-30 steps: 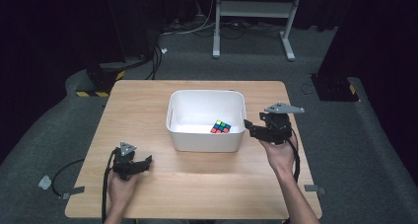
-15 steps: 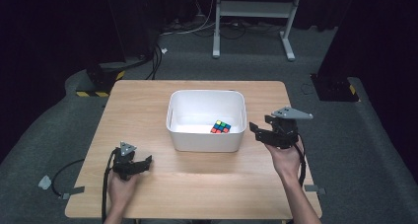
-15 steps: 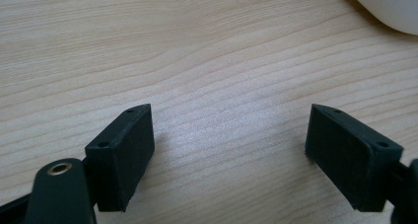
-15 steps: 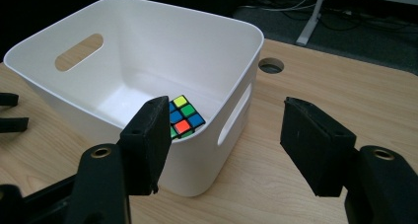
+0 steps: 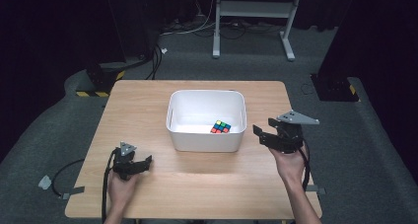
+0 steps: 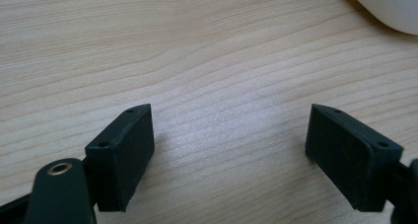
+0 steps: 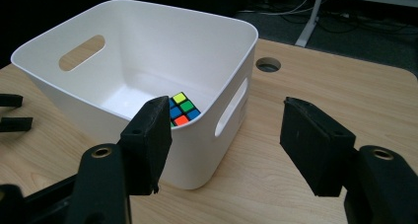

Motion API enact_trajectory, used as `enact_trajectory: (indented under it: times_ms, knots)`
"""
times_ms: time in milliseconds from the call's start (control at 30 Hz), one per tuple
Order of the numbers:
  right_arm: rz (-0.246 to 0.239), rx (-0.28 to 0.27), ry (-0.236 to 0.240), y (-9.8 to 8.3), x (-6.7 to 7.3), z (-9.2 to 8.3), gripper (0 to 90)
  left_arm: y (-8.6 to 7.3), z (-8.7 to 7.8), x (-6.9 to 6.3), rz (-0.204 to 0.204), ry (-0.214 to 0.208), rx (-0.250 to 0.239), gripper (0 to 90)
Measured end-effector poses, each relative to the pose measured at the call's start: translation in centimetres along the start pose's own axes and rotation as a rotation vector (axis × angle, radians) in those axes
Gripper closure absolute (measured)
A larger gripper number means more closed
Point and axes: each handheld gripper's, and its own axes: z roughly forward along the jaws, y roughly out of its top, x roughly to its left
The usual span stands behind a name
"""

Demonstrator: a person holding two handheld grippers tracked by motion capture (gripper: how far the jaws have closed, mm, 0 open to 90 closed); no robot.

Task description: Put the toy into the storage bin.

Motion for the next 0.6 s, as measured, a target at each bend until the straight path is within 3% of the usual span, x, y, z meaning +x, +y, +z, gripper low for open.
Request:
enact_trajectory:
  times_ms: [600]
  knots:
    - [0.044,-0.007,-0.005,-2.5,-0.7,-0.9,36.4,0.0,0.0,0.0,0.000,-0.001,-0.001,18.7]
